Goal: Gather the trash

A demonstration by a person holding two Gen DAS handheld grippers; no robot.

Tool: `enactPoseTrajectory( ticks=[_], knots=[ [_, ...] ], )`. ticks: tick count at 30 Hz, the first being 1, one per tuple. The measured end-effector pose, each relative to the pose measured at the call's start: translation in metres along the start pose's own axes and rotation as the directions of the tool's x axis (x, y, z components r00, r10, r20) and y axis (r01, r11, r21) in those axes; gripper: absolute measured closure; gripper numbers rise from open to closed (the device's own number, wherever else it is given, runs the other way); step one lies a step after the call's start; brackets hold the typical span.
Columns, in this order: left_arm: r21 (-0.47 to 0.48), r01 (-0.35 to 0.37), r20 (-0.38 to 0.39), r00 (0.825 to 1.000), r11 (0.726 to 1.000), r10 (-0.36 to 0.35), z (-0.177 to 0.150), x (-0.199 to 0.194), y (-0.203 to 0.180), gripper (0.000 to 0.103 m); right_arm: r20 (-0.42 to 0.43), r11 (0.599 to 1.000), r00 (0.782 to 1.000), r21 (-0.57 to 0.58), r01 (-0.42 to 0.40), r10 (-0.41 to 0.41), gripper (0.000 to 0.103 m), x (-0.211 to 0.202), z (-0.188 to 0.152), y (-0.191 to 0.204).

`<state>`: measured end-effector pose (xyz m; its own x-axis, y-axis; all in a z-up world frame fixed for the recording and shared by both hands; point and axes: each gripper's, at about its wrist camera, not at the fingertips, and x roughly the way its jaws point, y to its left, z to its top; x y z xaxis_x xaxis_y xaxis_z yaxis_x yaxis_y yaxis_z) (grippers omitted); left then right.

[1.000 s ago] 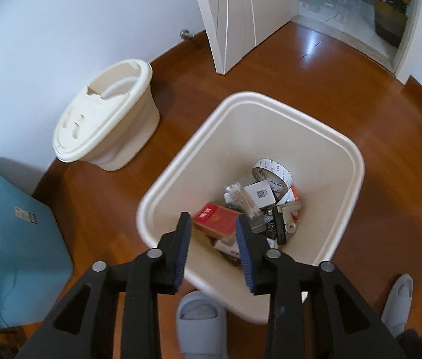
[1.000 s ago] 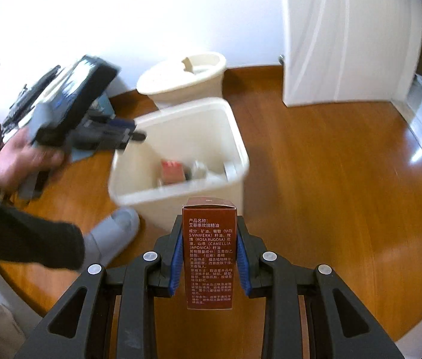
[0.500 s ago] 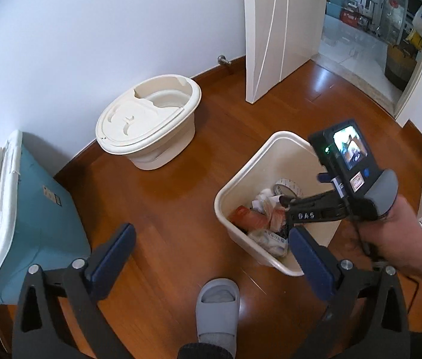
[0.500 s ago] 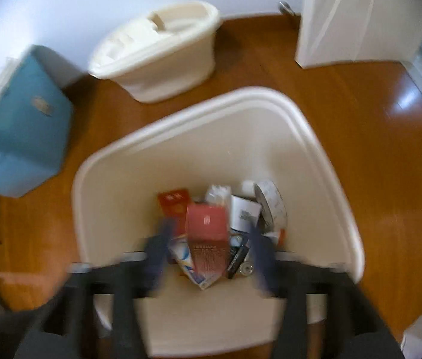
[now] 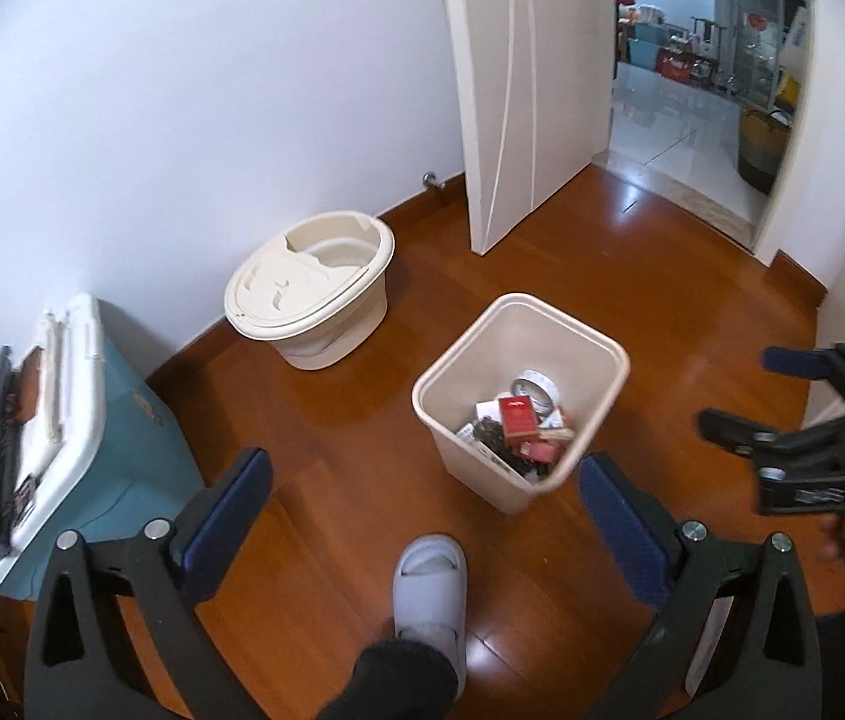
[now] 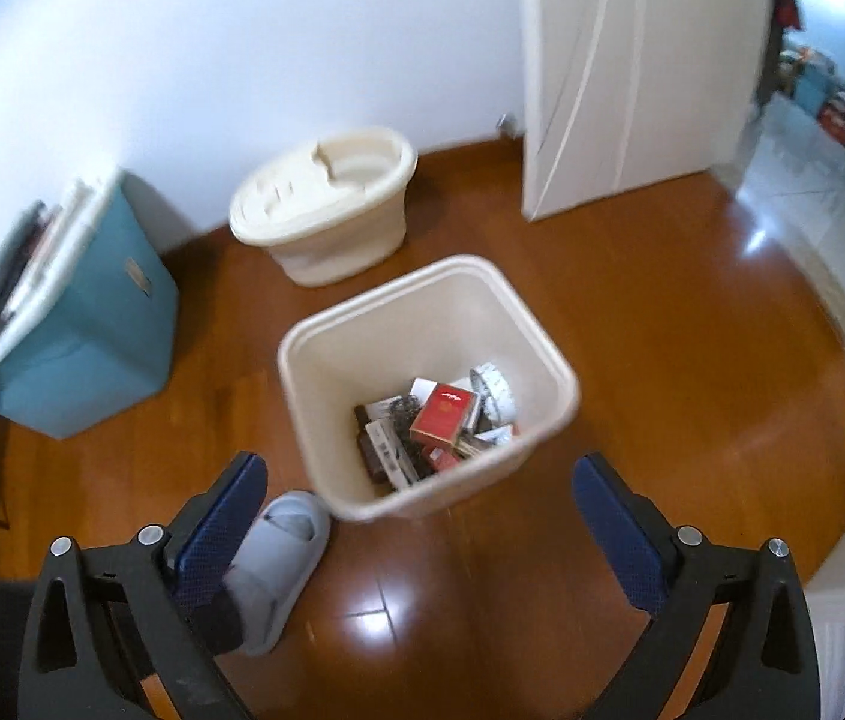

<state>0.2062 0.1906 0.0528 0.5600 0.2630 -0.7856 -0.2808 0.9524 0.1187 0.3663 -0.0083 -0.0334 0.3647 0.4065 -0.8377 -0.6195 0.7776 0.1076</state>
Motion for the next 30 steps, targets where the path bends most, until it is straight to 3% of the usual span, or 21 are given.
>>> enactPoseTrajectory(
  ticks=[3,8,13,15,18,21,30],
  knots=[
    [0.019,-0.012,0.010,1.000,1.000,0.012,-0.035,-0.050,-0.018,0.000,0.068,0.999,0.997,0.015,0.043,-0.044,0.000,-0.083,-0.045,0.013],
    [0.000,0.021,0.017,1.000,1.000,-0.021,-0.098,-0.100,-0.038,0.000,0.140,0.999,0.989,-0.003,0.052,-0.051,0.000,-0.165,-0.137,0.034],
    [0.034,0.022,-0.017,1.000,0.999,-0.021,-0.154,-0.112,-0.058,0.000,0.160,1.000,0.987,-0.022,-0.005,0.008,0.000,-0.205,-0.216,0.050],
    [0.033,0.064,-0.059,0.996,0.997,-0.062,-0.159,-0.108,-0.064,0.000,0.163,1.000,0.987,-0.016,-0.004,0.007,0.000,-0.215,-0.233,0.053],
    [0.041,0.106,-0.020,0.994,0.993,-0.106,-0.157,-0.111,-0.071,0.000,0.159,1.000,0.987,-0.004,0.018,-0.017,0.000,-0.226,-0.262,0.056],
    [0.046,0.124,-0.012,0.992,0.991,-0.123,-0.162,-0.105,-0.069,0.000,0.147,1.000,0.989,0.016,0.018,-0.021,0.000,-0.223,-0.274,0.058],
    [-0.024,0.179,-0.026,0.983,0.984,-0.180,-0.169,-0.101,-0.049,0.000,0.140,1.000,0.990,-0.006,0.013,-0.012,0.000,-0.196,-0.254,0.077]
  ],
)
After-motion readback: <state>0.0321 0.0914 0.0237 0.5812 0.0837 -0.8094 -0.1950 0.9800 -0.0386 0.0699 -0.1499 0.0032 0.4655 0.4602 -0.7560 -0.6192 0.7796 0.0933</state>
